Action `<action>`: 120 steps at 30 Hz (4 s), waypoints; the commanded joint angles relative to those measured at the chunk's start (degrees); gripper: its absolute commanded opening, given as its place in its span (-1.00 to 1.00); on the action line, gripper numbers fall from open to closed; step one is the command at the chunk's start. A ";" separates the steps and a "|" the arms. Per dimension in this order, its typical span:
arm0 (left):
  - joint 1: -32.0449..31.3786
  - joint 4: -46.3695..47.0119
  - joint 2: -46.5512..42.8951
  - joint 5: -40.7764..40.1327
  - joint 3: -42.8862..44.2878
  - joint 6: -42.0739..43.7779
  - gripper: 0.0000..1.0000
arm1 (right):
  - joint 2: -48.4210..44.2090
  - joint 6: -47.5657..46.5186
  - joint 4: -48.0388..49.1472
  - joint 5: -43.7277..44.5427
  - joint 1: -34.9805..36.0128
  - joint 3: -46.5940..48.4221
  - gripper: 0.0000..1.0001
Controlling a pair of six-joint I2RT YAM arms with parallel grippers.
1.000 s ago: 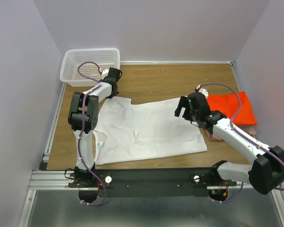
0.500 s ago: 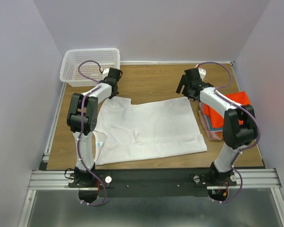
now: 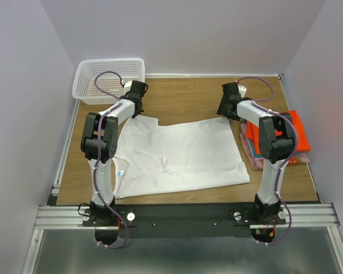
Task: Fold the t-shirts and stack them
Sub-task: Fold the tshirt
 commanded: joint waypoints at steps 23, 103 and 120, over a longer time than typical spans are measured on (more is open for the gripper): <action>-0.24 1.40 -2.59 -1.68 1.21 0.87 -1.00 | 0.50 -0.84 0.30 -0.41 -0.27 -1.07 -0.99; -7.27 10.45 -61.99 5.17 -61.00 -20.04 -0.04 | -41.95 2.40 0.74 -11.13 -0.27 -44.56 -0.39; -7.71 11.40 -68.08 8.77 -54.86 -18.30 0.97 | -54.00 -1.02 -0.58 -32.05 -0.27 -40.98 1.00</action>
